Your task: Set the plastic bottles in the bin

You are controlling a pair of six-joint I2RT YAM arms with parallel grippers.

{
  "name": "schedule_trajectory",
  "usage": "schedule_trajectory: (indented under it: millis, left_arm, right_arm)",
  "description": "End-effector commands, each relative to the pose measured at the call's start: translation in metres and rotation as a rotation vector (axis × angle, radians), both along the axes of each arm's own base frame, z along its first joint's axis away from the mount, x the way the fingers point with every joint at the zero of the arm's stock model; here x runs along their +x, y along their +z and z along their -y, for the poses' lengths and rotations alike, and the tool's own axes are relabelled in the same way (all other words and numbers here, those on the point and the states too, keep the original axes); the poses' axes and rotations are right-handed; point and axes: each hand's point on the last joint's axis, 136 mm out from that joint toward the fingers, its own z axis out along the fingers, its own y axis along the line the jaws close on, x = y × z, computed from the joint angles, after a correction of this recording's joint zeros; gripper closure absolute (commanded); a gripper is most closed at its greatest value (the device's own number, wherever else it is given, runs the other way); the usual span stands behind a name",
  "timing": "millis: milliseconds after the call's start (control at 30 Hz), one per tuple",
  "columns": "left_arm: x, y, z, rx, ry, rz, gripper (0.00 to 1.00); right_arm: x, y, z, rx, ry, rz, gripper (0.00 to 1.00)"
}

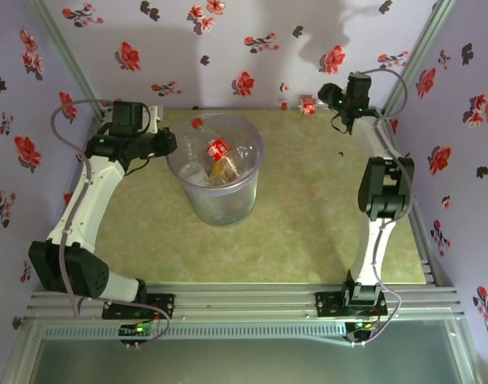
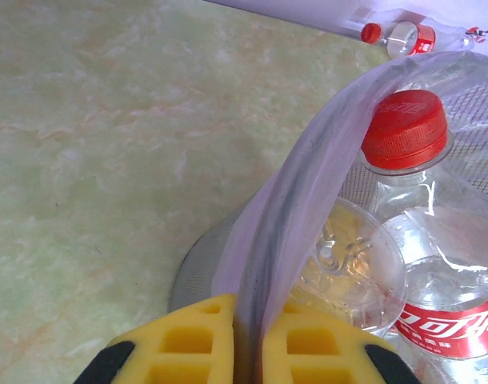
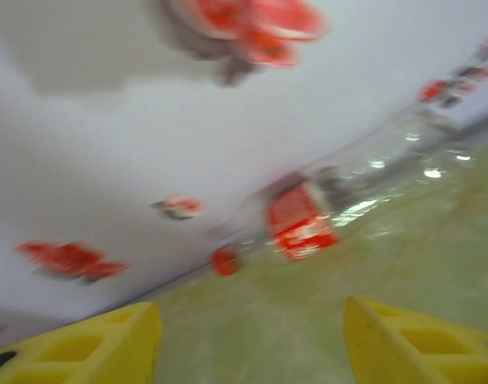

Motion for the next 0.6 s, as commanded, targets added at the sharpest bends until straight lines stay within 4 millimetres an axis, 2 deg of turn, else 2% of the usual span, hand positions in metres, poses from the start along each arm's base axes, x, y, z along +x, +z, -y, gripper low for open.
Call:
schedule_trajectory:
  millis: [0, 200, 367, 467, 567]
  left_arm:
    - [0.014, 0.016, -0.025, 0.016, 0.106, 0.083, 1.00]
    - [0.027, 0.020, -0.060, -0.006, 0.242, 0.115, 1.00]
    - [0.030, 0.031, -0.071, -0.003, 0.271, 0.138, 1.00]
    - [0.034, 0.034, -0.077, -0.003, 0.289, 0.145, 1.00]
    - [0.039, 0.030, -0.080, -0.008, 0.301, 0.135, 1.00]
  right_arm:
    - [0.029, 0.006, 0.014, 0.007, -0.071, 0.037, 0.36]
    - [0.065, -0.046, 0.058, 0.016, -0.188, 0.015, 0.31]
    - [0.075, -0.062, 0.084, 0.012, -0.254, 0.033, 0.29]
    - [0.081, -0.075, 0.097, 0.051, -0.280, 0.028, 0.23]
    - [0.088, -0.084, 0.100, 0.068, -0.281, 0.020, 0.18]
